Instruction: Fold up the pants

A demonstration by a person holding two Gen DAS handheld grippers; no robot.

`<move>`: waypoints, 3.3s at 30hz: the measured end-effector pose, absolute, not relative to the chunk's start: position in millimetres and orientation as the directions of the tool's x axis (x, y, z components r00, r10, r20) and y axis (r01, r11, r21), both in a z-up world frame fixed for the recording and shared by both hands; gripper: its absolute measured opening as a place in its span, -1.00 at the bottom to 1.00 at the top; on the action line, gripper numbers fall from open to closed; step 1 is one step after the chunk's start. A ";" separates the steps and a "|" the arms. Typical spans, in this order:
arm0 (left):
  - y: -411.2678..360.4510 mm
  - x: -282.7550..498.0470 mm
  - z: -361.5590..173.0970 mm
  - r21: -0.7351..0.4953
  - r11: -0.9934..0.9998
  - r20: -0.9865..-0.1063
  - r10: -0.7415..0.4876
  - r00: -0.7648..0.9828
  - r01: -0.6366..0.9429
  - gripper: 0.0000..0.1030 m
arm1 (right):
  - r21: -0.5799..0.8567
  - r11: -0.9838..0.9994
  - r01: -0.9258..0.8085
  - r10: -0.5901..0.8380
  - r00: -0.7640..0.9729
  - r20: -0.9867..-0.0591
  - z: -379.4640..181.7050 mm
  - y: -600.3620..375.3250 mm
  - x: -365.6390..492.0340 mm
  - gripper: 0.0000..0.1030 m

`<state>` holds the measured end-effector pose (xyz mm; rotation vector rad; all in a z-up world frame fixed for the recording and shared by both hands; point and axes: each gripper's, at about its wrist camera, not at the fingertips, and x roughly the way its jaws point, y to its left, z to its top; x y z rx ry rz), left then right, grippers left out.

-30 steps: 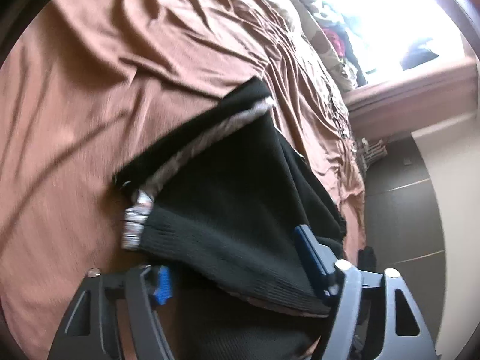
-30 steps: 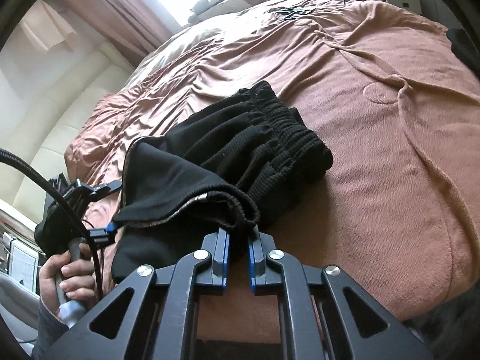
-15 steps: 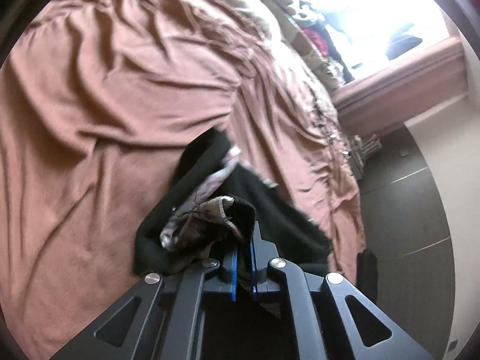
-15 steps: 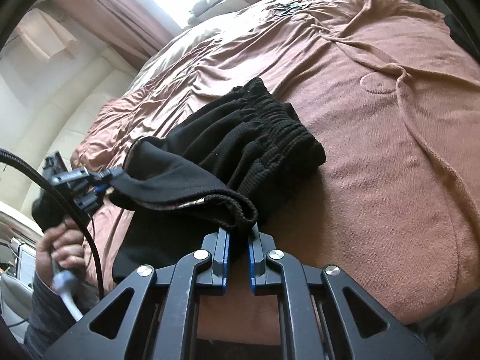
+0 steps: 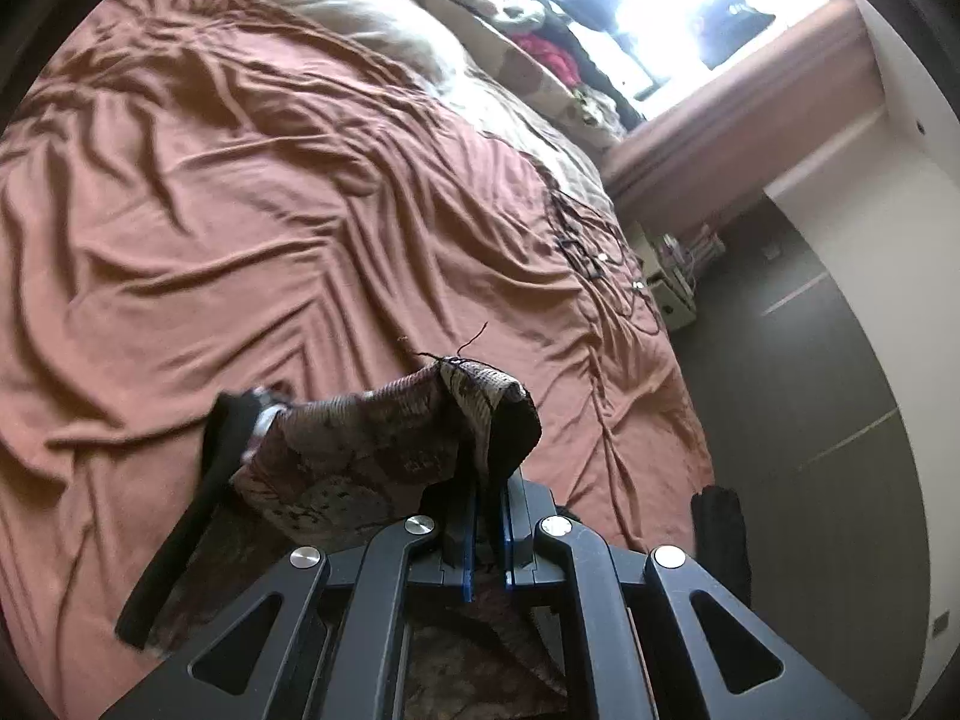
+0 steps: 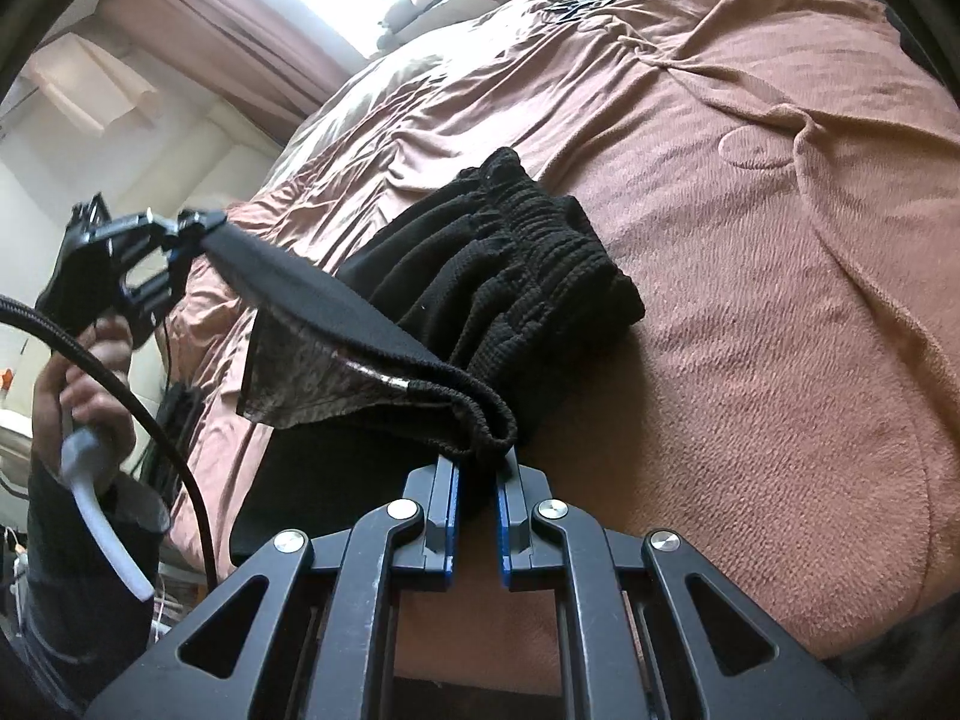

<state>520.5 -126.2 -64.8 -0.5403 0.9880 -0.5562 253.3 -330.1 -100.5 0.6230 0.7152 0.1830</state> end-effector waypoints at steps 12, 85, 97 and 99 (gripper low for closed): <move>-207.8 577.0 -66.3 -0.578 0.765 -0.675 -0.643 0.362 0.284 -0.87 | 0.635 0.772 0.031 0.394 0.760 -0.517 -105.9 -340.3 247.0 -0.91; -129.6 585.0 -80.1 -0.675 0.690 -0.667 -0.722 0.181 0.262 -0.90 | 0.646 0.763 0.034 0.383 0.781 -0.493 -102.5 -358.8 233.1 -0.92; -187.5 617.8 -100.5 -0.683 0.692 -0.683 -0.718 0.134 0.233 -0.90 | 0.690 0.723 0.033 0.410 0.783 -0.467 -107.2 -366.5 227.5 -0.92; -194.0 620.6 -104.6 -0.682 0.695 -0.687 -0.715 0.128 0.228 -0.90 | 0.695 0.718 0.045 0.416 0.772 -0.480 -110.7 -366.9 227.1 -0.92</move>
